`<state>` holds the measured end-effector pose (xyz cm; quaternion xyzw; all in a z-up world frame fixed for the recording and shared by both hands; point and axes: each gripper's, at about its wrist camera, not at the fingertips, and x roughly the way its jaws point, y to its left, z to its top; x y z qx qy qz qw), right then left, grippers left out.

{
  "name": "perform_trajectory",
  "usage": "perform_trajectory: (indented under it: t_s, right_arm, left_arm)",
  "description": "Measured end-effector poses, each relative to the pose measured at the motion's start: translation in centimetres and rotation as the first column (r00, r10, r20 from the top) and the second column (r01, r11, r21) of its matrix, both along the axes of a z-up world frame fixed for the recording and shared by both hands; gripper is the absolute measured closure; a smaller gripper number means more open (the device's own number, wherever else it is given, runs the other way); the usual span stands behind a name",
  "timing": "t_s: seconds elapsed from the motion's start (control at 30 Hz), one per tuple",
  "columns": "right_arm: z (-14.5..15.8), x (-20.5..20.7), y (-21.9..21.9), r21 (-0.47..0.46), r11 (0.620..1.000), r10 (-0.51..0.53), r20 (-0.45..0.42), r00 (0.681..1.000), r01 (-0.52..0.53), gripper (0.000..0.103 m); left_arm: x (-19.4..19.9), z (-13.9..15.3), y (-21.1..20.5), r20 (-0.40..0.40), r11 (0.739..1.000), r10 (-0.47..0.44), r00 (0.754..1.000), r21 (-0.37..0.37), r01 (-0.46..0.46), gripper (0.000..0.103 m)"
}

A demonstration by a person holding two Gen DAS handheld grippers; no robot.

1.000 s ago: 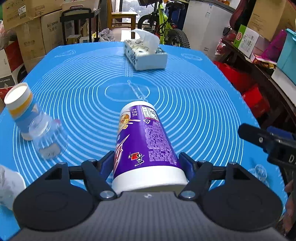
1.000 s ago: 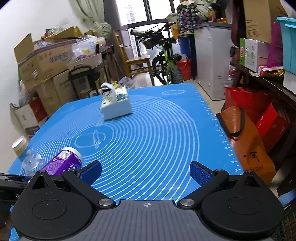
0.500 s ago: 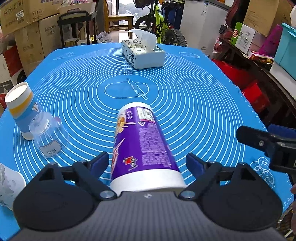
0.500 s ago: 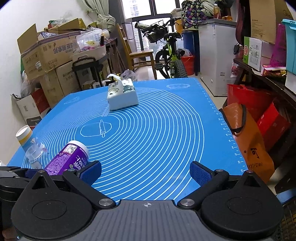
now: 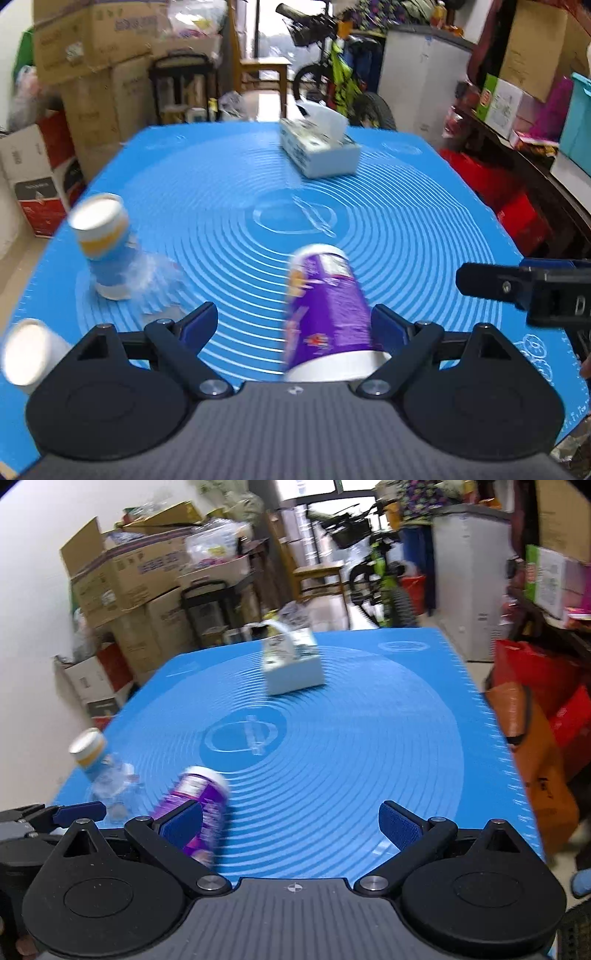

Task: Flip cup upside down
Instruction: 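Close the right gripper around the purple cup's body, then lift the purple cup and rotate it rim-down with the right gripper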

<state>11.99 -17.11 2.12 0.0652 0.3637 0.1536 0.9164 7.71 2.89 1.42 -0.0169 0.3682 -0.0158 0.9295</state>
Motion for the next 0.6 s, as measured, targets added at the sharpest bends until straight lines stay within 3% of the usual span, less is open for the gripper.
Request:
perform_trajectory:
  t_s: [0.17, 0.3, 0.47, 0.6]
  right_arm:
    - [0.8, 2.7, 2.9, 0.057, 0.995, 0.092, -0.090, 0.992, -0.087, 0.002]
    - [0.5, 5.1, 5.3, 0.084, 0.989, 0.133, -0.172, 0.976, -0.120, 0.002]
    - [-1.2, 8.4, 7.0, 0.152, 0.981, 0.162, -0.314, 0.936, -0.119, 0.002]
    - [-2.9, 10.3, 8.8, 0.114, 0.984, 0.170, -0.393, 0.904, -0.136, 0.004]
  left_arm:
    - [-0.7, 0.5, 2.5, 0.054, 0.999, 0.037, 0.998, 0.030, -0.039, 0.009]
    - [-0.3, 0.1, 4.5, 0.039, 0.997, 0.078, 0.996, 0.019, -0.078, 0.009]
    - [-0.1, -0.3, 5.6, 0.031, 0.995, 0.098, 0.995, 0.030, -0.099, 0.009]
    - [-0.1, -0.4, 5.9, 0.030, 0.994, 0.105, 0.994, 0.029, -0.106, 0.009]
